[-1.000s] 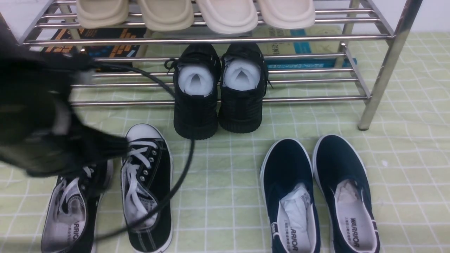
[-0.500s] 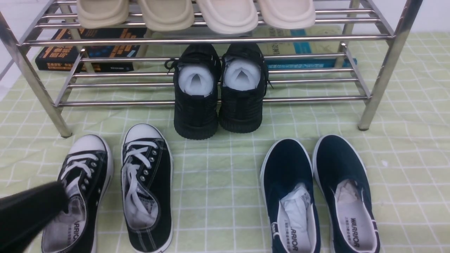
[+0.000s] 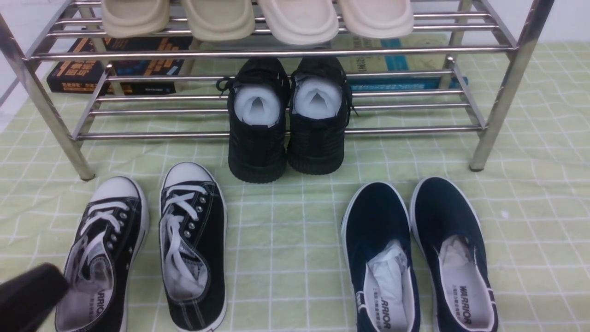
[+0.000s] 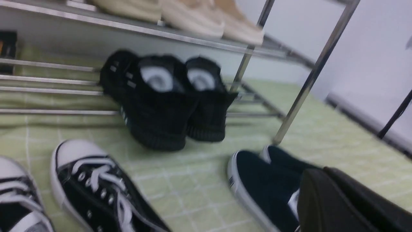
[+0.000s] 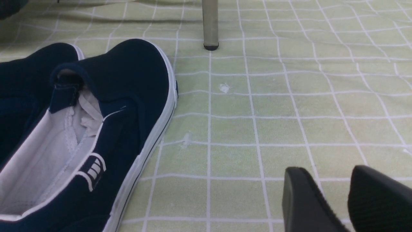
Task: Take the shoes off the shelf with your hand from the green coffee tablecloth.
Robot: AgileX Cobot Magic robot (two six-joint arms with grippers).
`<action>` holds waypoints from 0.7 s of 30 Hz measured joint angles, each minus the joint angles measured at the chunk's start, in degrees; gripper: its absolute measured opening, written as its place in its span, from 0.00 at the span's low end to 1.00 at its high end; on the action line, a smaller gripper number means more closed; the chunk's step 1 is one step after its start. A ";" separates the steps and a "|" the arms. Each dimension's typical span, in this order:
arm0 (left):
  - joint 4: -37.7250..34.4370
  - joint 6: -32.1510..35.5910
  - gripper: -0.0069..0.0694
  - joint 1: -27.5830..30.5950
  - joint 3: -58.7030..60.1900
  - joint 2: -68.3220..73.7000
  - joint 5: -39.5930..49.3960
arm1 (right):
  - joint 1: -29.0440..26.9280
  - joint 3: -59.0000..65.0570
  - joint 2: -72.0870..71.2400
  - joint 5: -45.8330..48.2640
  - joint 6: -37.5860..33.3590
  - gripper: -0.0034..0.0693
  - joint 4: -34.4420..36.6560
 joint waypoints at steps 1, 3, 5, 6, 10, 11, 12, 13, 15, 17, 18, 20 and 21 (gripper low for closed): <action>0.13 1.29 0.10 0.37 0.05 0.74 0.29 | 0.00 0.00 0.00 0.00 0.00 0.38 0.00; -0.13 5.52 0.10 2.36 0.23 2.12 0.94 | 0.00 0.00 0.00 0.00 0.00 0.38 0.00; -1.00 8.23 0.10 5.13 0.63 2.53 1.15 | -0.06 0.00 0.00 0.00 0.00 0.38 0.00; -1.78 9.39 0.10 7.36 1.12 2.53 0.95 | -0.06 0.00 0.00 0.00 0.00 0.38 0.00; -3.62 11.99 0.11 16.92 4.38 2.47 -1.38 | -0.06 0.00 0.00 0.00 0.00 0.38 0.00; -3.83 12.98 0.11 21.85 7.52 2.20 -2.52 | -0.06 0.00 0.00 0.00 0.00 0.38 0.00; -3.93 13.03 0.11 23.10 7.92 2.11 -2.75 | -0.06 0.00 0.00 0.00 0.00 0.38 0.00; -4.02 13.26 0.11 26.73 10.73 1.78 -3.11 | -0.06 0.00 0.00 0.00 0.00 0.38 0.00; -4.02 13.31 0.12 31.26 13.88 0.94 -3.09 | -0.06 0.00 0.00 0.00 0.00 0.38 0.00; -3.75 13.31 0.12 36.12 17.52 -1.49 -2.64 | -0.06 0.00 0.00 0.00 0.00 0.38 0.00; -3.39 13.31 0.12 37.51 18.88 -2.62 -2.52 | -0.06 0.00 0.00 0.00 0.00 0.38 0.00; -2.65 13.31 0.12 38.75 20.53 -4.30 -2.17 | -0.06 0.00 0.00 0.00 0.00 0.38 0.00; -2.30 13.31 0.12 38.91 21.05 -5.05 -2.05 | -0.06 0.00 0.00 0.00 0.00 0.38 0.00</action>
